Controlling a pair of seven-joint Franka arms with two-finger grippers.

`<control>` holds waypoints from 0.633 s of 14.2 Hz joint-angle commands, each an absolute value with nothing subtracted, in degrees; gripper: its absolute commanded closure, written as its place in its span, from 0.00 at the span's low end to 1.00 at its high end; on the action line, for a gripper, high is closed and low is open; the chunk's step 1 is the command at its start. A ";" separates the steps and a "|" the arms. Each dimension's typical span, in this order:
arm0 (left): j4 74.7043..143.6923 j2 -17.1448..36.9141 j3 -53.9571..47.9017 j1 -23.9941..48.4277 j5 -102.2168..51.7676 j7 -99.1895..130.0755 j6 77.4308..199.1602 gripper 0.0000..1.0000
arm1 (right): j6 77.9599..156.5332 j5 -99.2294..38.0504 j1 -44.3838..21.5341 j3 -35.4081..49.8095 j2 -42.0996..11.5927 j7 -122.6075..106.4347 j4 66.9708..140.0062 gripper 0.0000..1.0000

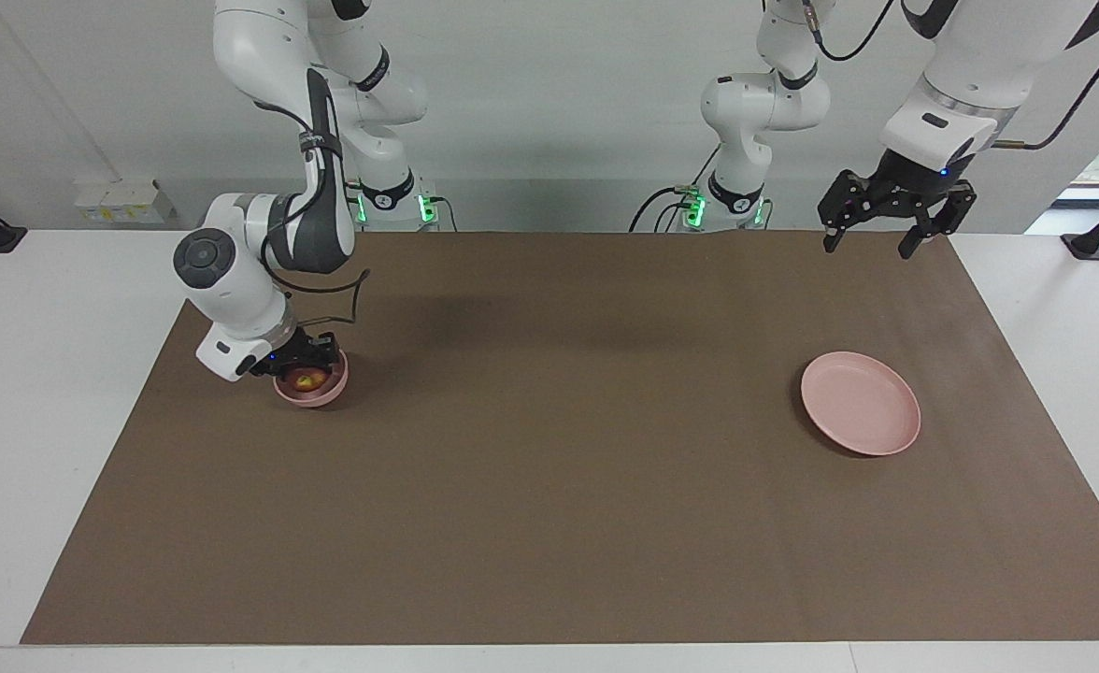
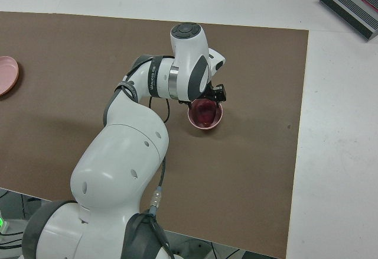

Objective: Move apple from plate to bowl
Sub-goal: 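Lower the apple into the small pink bowl and open the right gripper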

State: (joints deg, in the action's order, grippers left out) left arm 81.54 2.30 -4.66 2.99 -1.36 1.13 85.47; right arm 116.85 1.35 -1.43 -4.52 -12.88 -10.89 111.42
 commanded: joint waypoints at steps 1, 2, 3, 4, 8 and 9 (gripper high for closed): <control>82.80 0.97 -4.92 2.11 -0.88 0.79 84.73 0.00 | 114.54 2.28 -3.59 -4.04 -9.42 -2.94 109.08 0.00; 82.71 1.05 -5.01 2.20 -0.36 0.88 84.81 0.00 | 112.52 2.81 -5.00 -4.13 -7.23 1.45 107.77 0.00; 82.71 1.14 -5.01 2.20 -0.26 0.88 84.81 0.00 | 110.06 2.99 -5.88 -4.13 -5.73 5.15 106.45 0.00; 82.71 1.14 -5.01 2.20 -0.35 0.88 84.81 0.00 | 107.43 2.99 -6.67 -4.22 -4.15 7.88 104.61 0.00; 82.27 1.41 -4.83 2.02 -0.09 0.62 84.38 0.00 | 95.57 2.12 -5.80 -4.65 2.19 8.97 97.05 0.00; 82.27 1.49 -4.22 1.85 -0.09 -0.17 84.11 0.00 | 92.49 1.94 -5.71 -4.92 2.81 8.62 94.86 0.00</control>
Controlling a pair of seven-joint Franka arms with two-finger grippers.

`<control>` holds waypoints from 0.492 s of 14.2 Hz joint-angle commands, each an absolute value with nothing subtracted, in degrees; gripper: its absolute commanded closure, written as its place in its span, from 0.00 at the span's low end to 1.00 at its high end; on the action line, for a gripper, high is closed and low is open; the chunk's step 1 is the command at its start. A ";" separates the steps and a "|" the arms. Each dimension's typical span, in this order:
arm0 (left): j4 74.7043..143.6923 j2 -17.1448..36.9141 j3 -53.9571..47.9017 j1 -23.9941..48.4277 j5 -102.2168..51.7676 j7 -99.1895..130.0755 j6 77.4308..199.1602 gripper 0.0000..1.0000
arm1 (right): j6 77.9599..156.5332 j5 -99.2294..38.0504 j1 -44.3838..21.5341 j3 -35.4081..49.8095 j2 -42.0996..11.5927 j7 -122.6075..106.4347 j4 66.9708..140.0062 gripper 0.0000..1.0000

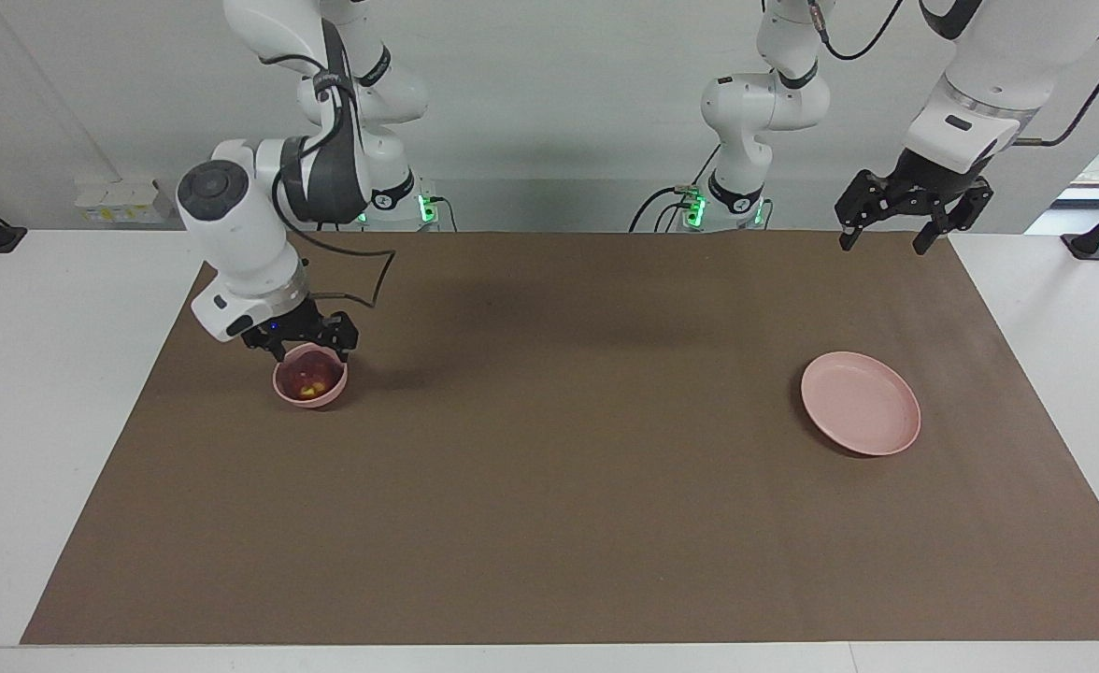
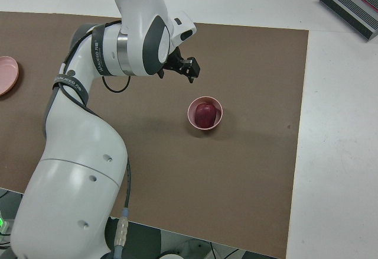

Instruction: Move apple from plate to bowl

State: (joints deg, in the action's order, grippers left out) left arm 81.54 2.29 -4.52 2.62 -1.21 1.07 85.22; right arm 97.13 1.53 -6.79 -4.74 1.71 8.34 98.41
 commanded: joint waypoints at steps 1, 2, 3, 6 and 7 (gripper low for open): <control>82.27 1.49 -3.26 1.41 -0.35 -2.18 83.50 0.00 | 89.50 1.59 -5.63 -5.18 3.25 7.83 92.22 0.00; 82.27 1.32 -2.56 1.58 -0.44 -3.68 83.24 0.00 | 87.04 1.50 -5.36 -5.88 3.43 6.17 90.11 0.00; 82.35 1.14 -2.55 2.02 -0.35 -3.95 83.32 0.00 | 84.92 1.49 -5.19 -6.32 3.69 4.15 89.13 0.00; 82.53 0.79 0.69 4.21 -0.61 -4.48 82.80 0.00 | 86.47 1.49 -5.53 -6.77 7.64 3.69 95.25 0.00; 82.62 0.79 0.62 3.87 -0.62 -5.00 82.62 0.00 | 86.75 1.49 -5.36 -6.77 7.56 3.43 95.19 0.00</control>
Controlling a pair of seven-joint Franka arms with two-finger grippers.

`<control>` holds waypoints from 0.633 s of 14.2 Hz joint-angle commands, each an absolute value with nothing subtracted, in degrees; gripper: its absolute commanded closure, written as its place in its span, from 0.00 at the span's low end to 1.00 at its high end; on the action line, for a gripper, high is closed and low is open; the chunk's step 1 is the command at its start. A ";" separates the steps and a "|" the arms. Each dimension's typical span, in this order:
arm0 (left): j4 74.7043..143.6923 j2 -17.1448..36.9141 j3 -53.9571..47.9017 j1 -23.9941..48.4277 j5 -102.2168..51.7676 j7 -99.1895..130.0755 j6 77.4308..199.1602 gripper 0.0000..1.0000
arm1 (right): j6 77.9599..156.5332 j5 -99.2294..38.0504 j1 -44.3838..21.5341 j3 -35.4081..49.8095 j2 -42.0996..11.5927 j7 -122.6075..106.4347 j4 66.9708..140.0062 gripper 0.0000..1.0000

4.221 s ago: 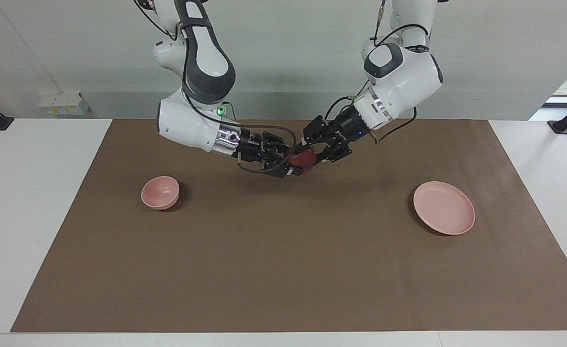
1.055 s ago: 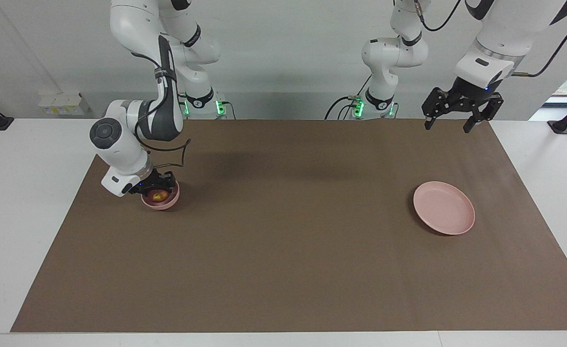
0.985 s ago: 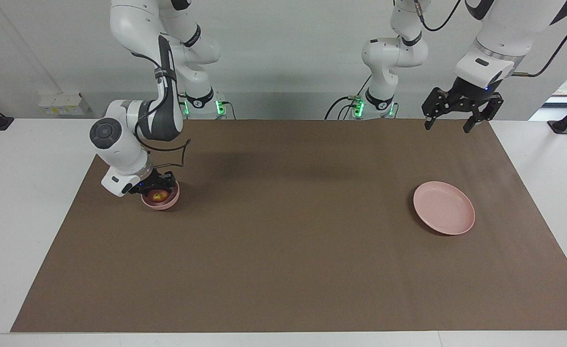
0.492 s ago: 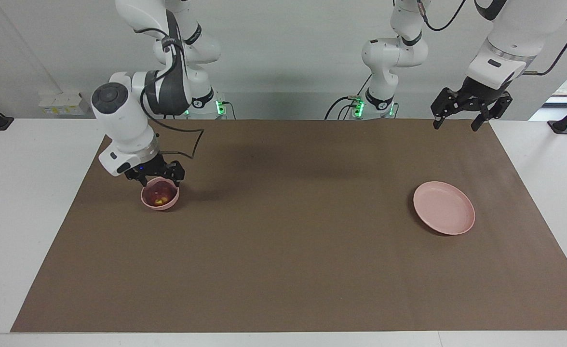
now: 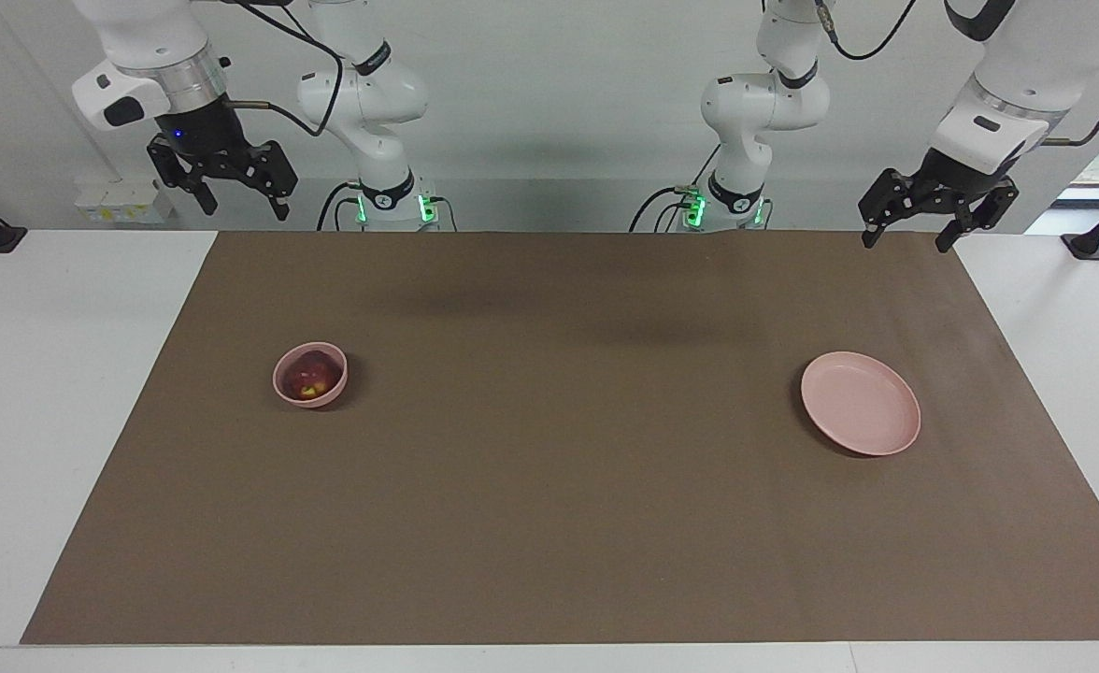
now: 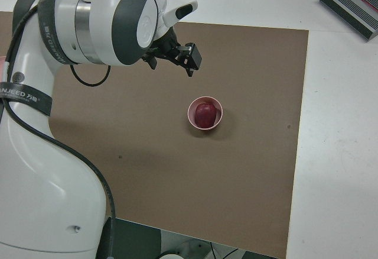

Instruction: Move apple from plate to bowl

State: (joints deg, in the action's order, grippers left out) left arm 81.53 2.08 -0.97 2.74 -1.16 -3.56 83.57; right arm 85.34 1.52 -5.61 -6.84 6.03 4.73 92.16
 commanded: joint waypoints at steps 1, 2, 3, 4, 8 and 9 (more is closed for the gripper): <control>82.70 0.88 0.79 3.78 -0.62 -5.36 82.70 0.00 | 86.84 1.58 -5.45 -6.85 7.12 3.17 94.66 0.00; 82.71 0.88 0.79 3.78 -0.53 -5.27 82.71 0.00 | 86.84 1.58 -5.45 -6.77 7.03 3.16 94.31 0.00; 82.88 0.88 0.70 3.78 -0.61 -5.10 82.79 0.00 | 86.84 1.58 -5.45 -6.77 7.03 3.08 94.22 0.00; 82.88 0.88 0.79 3.69 -0.62 -5.01 83.14 0.00 | 86.84 1.58 -5.45 -6.77 6.94 3.16 94.13 0.00; 82.79 0.97 0.97 3.43 -0.44 -5.01 84.28 0.00 | 86.84 1.49 -5.54 -6.68 6.24 3.34 92.55 0.00; 82.79 0.97 1.05 3.25 -0.44 -5.10 84.55 0.00 | 86.66 1.49 -5.54 -6.59 6.33 3.34 92.64 0.00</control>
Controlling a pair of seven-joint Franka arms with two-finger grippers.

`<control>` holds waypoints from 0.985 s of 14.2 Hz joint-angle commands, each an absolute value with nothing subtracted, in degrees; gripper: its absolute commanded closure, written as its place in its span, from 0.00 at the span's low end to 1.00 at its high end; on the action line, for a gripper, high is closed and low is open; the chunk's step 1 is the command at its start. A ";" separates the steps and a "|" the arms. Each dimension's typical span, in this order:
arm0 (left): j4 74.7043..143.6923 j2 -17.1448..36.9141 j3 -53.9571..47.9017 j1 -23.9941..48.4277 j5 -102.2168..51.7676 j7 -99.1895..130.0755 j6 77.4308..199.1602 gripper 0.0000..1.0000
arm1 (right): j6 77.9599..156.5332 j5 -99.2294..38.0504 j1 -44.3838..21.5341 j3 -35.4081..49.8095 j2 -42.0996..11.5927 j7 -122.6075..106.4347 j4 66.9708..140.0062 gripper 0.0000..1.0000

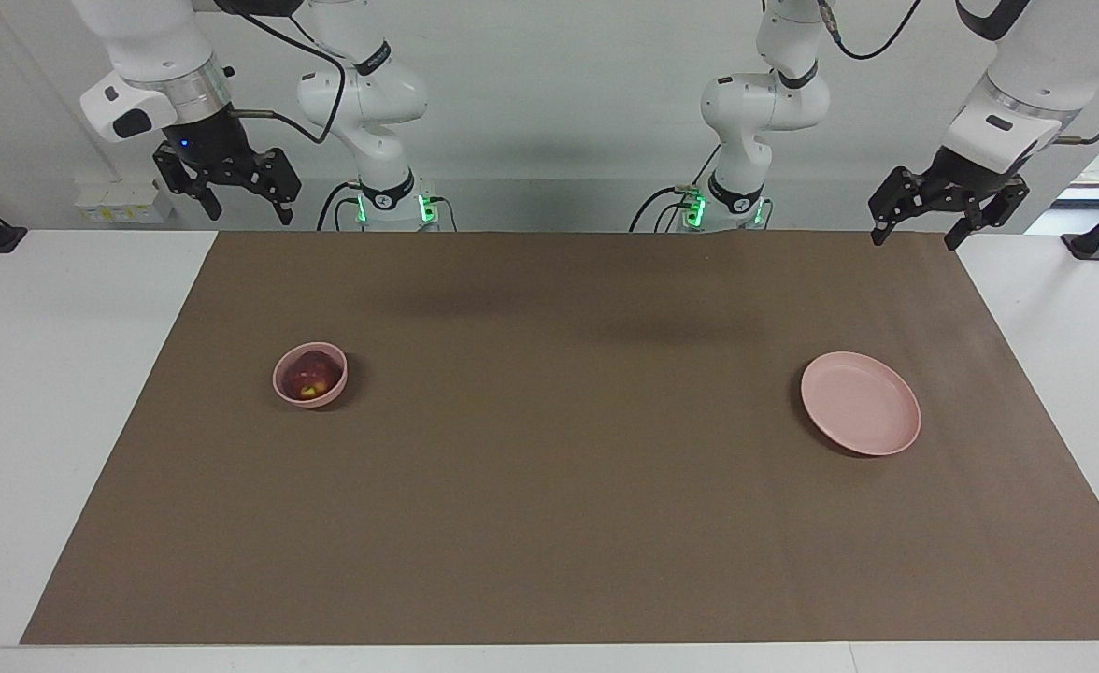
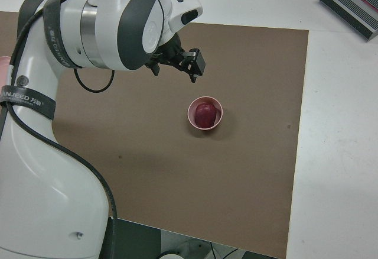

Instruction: Move apple from plate to bowl

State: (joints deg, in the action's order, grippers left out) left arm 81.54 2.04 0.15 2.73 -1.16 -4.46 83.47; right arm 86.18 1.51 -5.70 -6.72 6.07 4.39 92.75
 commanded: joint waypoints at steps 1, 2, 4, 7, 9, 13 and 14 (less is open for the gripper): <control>82.79 0.97 1.05 2.73 -0.35 -5.27 84.46 0.00 | 86.66 1.49 -5.45 -6.59 6.33 3.25 92.64 0.00; 82.88 0.97 1.05 2.64 -0.35 -5.27 84.46 0.00 | 86.66 1.41 -5.45 -6.68 6.33 3.34 92.64 0.00; 82.88 0.97 1.14 2.64 -0.26 -5.45 84.29 0.00 | 86.66 1.49 -5.36 -6.59 6.42 2.99 92.64 0.00; 82.97 0.88 1.05 2.81 0.44 -5.45 84.20 0.00 | 86.57 1.41 -5.36 -6.42 6.59 3.16 92.64 0.00; 83.06 0.88 1.05 2.81 0.44 -5.45 84.20 0.00 | 86.84 1.06 -5.36 -6.33 6.50 3.08 92.55 0.00; 83.14 0.88 1.05 2.81 0.44 -5.45 84.73 0.00 | 86.04 -1.23 -5.36 -6.59 6.77 3.43 92.81 0.00; 83.14 0.88 1.05 2.81 0.53 -5.45 84.73 0.00 | 86.04 -1.23 -5.36 -6.59 6.77 3.43 92.73 0.00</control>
